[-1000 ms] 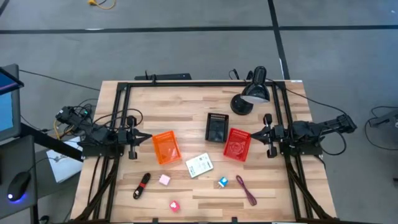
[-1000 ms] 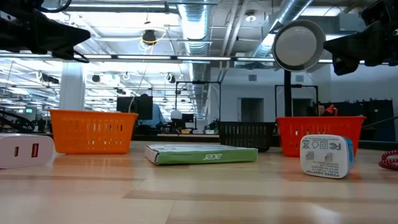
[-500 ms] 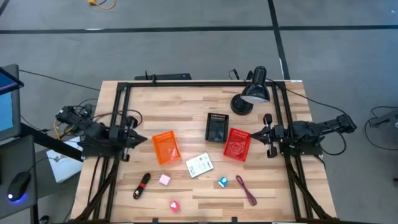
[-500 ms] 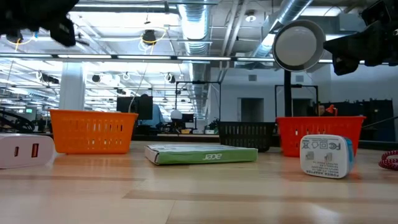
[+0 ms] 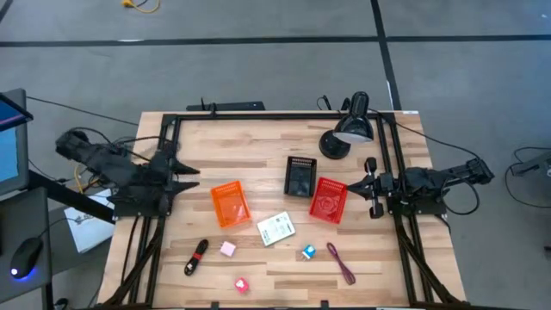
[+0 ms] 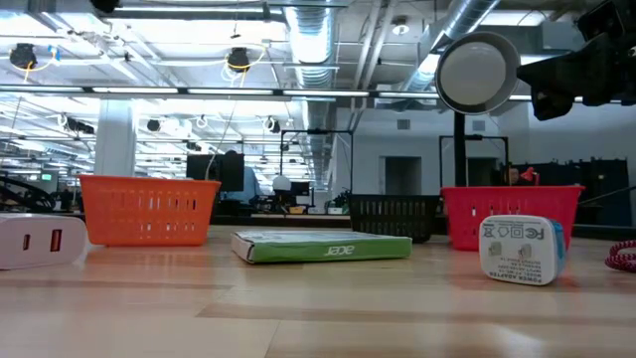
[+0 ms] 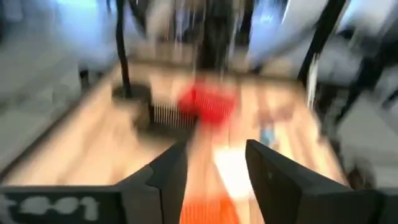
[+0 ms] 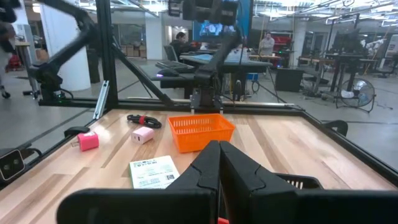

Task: Pick and place items into bin
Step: Put the black charger cable into the orange bin, then put the pink charger cable into the orange bin

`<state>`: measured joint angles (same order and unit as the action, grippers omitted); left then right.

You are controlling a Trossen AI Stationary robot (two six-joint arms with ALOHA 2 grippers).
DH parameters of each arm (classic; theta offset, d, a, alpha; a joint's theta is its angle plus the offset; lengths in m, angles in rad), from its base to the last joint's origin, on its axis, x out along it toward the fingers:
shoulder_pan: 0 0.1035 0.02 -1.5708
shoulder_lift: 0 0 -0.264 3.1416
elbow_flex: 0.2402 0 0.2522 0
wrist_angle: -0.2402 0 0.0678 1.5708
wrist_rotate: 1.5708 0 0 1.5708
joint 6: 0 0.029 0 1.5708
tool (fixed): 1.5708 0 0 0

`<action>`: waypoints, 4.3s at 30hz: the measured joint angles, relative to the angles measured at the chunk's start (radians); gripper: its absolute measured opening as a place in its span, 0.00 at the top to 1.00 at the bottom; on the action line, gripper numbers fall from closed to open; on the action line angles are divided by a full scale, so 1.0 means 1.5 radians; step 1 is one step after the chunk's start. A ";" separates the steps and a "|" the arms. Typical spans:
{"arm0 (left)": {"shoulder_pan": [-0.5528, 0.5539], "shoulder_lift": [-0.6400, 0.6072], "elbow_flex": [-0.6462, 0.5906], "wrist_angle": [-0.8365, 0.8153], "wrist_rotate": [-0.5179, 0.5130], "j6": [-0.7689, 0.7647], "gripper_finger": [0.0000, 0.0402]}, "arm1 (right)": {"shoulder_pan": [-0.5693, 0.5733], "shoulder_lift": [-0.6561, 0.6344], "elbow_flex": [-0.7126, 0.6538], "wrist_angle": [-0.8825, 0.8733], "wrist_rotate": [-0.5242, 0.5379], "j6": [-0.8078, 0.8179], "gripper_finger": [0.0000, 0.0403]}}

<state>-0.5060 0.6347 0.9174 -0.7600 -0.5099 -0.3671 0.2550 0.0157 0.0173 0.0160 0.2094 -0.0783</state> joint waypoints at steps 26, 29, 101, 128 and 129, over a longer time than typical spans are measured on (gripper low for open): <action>-0.235 0.570 0.083 -0.182 0.283 -0.734 0.61 | -0.001 0.000 -0.002 0.056 0.001 -0.030 1.00; -0.239 0.600 0.083 -0.177 0.283 -0.760 0.56 | 0.000 0.000 -0.002 0.076 0.001 -0.005 1.00; 0.105 0.564 0.015 0.026 0.043 -0.678 0.79 | 0.000 0.000 0.000 0.017 0.000 0.088 1.00; 0.126 0.582 0.052 -0.028 0.044 -0.587 0.56 | -0.003 0.016 0.000 0.075 0.090 0.159 1.00; 0.124 0.582 0.071 -0.041 0.039 -0.569 0.57 | -0.003 0.018 0.000 0.073 0.088 0.169 1.00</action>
<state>-0.3203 1.5070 1.0236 -0.8218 -0.4515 -1.2203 0.2508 0.0427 0.0174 0.1248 0.3417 0.1752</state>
